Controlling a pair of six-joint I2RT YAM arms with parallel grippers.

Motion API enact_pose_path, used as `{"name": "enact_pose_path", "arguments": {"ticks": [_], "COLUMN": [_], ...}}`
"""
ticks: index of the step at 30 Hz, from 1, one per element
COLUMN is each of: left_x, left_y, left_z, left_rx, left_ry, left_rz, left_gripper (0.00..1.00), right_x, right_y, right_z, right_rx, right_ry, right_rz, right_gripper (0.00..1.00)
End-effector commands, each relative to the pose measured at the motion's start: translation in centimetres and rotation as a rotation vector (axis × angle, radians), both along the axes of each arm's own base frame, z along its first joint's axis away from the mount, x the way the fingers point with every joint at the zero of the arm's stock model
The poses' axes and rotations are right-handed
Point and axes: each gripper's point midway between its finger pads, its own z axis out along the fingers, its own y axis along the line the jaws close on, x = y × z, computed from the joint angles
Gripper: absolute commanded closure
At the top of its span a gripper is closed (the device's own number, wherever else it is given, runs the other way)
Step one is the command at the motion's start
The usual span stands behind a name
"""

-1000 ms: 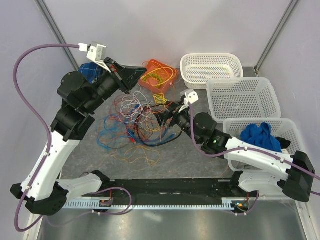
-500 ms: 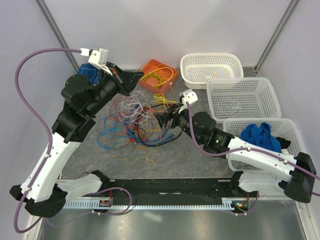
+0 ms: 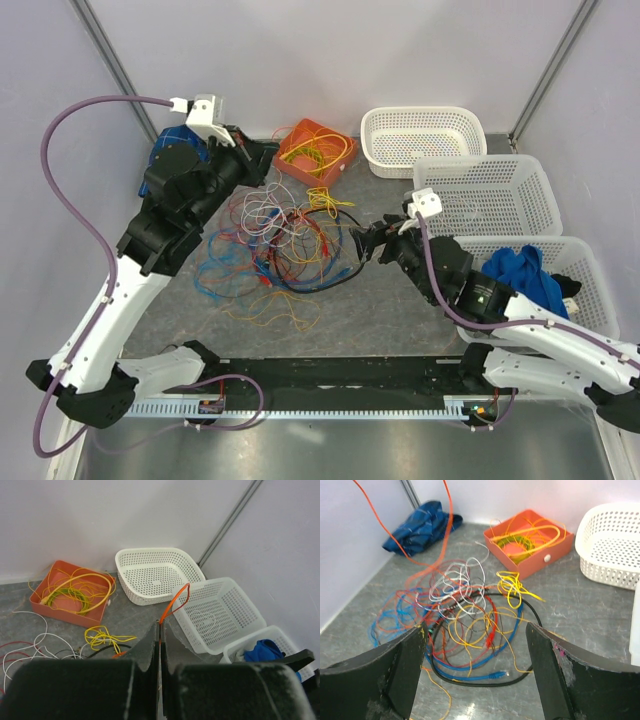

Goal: Untangle the cables

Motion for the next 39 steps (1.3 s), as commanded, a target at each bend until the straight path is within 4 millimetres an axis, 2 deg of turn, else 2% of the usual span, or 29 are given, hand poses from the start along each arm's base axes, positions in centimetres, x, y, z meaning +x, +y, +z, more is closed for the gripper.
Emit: {"name": "enact_pose_path", "arguments": {"ticks": [1, 4, 8, 12, 14, 15, 16, 22, 24, 27, 28, 30, 31, 33, 35, 36, 37, 39], "left_x": [0.1, -0.4, -2.1, -3.6, -3.9, -4.0, -4.2, -5.4, -5.7, -5.9, -5.8, -5.9, -5.8, -5.8, -5.6, -5.4, -5.2, -4.5], "left_y": [-1.3, -2.6, -4.6, -5.6, -5.7, -5.8, -5.8, -5.9, -5.7, -5.6, -5.5, -5.5, -5.4, -5.4, -5.3, -5.2, -5.1, -4.7], "left_z": [-1.8, -2.7, -3.2, -3.6, -4.0, -4.2, -4.2, -4.7, -4.7, -5.4, -5.6, -5.8, -5.9, -5.9, -6.2, -6.2, -6.3, -6.4], "left_rx": [0.035, 0.024, -0.002, -0.018, -0.017, -0.015, -0.014, -0.004, 0.000, 0.013, 0.019, 0.021, 0.024, 0.026, 0.030, 0.032, 0.032, 0.033], "left_ry": [0.027, 0.053, 0.065, 0.072, 0.079, 0.081, 0.079, 0.077, 0.071, 0.075, 0.079, 0.081, 0.084, 0.081, 0.087, 0.087, 0.089, 0.094], "left_rz": [-0.060, -0.131, -0.273, -0.376, -0.388, -0.398, -0.402, -0.450, -0.453, -0.454, -0.453, -0.453, -0.450, -0.444, -0.433, -0.421, -0.410, -0.367], "left_gripper": [0.98, 0.98, 0.98, 0.98, 0.98, 0.98, 0.98, 0.98, 0.98, 0.98, 0.98, 0.98, 0.98, 0.98, 0.98, 0.98, 0.98, 0.96], "right_x": [-0.7, -0.8, 0.1, 0.9, 1.4, 1.3, 1.8, 4.1, 4.5, 4.8, 4.9, 4.9, 4.9, 4.7, 4.5, 4.5, 4.4, 4.3], "right_y": [0.3, 1.3, 2.9, 3.7, 5.0, 5.6, 6.4, 6.7, 6.7, 7.1, 7.3, 7.3, 7.1, 7.2, 6.9, 6.8, 6.5, 6.0], "right_z": [5.8, 7.9, 9.0, 10.4, 10.1, 10.7, 9.8, 8.4, 8.6, 8.9, 8.9, 8.9, 9.1, 9.2, 9.3, 9.3, 9.3, 9.5], "right_rx": [0.112, 0.151, 0.149, 0.180, 0.160, 0.158, 0.134, 0.086, 0.085, 0.080, 0.078, 0.080, 0.087, 0.096, 0.102, 0.103, 0.101, 0.108], "right_ry": [-0.107, -0.154, -0.193, -0.245, -0.238, -0.248, -0.235, -0.234, -0.246, -0.260, -0.260, -0.258, -0.259, -0.256, -0.251, -0.246, -0.239, -0.226], "right_rz": [0.050, 0.091, 0.099, 0.085, 0.100, 0.122, 0.127, 0.022, 0.004, 0.002, 0.005, 0.002, 0.001, 0.007, 0.010, 0.007, 0.004, -0.010], "right_gripper": [0.13, 0.11, 0.11, 0.11, 0.10, 0.10, 0.11, 0.12, 0.15, 0.24, 0.34, 0.46, 0.57, 0.66, 0.80, 0.91, 0.98, 1.00]}}
